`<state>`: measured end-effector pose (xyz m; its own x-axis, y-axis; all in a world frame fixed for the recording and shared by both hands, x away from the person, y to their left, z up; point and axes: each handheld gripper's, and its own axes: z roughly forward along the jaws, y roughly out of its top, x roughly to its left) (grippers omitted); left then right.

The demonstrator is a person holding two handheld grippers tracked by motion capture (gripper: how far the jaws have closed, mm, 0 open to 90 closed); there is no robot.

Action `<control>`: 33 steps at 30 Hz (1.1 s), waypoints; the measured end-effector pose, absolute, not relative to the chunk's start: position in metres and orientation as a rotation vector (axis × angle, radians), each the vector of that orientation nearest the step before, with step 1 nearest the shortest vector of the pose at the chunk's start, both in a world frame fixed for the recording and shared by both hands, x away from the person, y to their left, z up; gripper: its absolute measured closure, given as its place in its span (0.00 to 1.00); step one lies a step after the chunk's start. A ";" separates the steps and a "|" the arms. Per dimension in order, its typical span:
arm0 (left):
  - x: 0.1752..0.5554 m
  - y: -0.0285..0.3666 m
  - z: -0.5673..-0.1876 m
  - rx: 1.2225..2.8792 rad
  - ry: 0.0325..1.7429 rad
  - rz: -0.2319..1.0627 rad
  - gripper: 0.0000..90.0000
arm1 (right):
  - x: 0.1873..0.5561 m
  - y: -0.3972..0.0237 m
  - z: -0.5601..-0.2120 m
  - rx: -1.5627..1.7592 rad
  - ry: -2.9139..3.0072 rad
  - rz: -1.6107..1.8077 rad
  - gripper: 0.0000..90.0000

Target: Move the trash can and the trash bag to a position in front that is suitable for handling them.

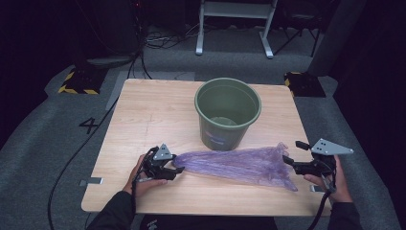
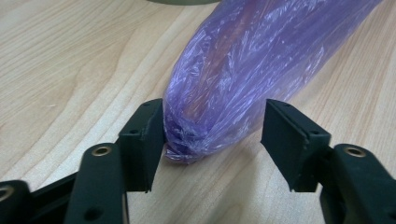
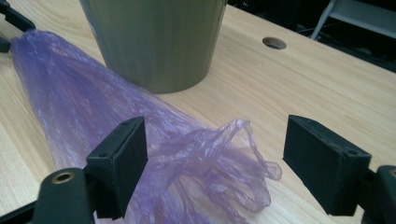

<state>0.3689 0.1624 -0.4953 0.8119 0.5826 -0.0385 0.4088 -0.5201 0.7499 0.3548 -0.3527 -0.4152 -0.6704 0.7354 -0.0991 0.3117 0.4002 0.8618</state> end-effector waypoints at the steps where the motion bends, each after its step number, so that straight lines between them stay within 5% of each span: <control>1: 0.369 0.162 -0.495 2.191 0.726 0.277 0.46 | 0.355 -0.353 -0.415 0.894 2.192 1.202 0.24; 22: 0.367 0.151 -0.500 2.230 0.699 0.257 0.48 | 0.329 -0.322 -0.388 0.770 2.188 1.291 0.27; 33: 0.367 0.145 -0.500 2.234 0.689 0.246 0.48 | 0.333 -0.276 -0.413 0.689 2.339 1.260 0.28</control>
<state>0.3667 0.1448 -0.4999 0.8349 0.5491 -0.0390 0.4001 -0.5566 0.7281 0.3332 -0.2763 -0.4133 -0.8013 0.5886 -0.1075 0.2340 0.4737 0.8490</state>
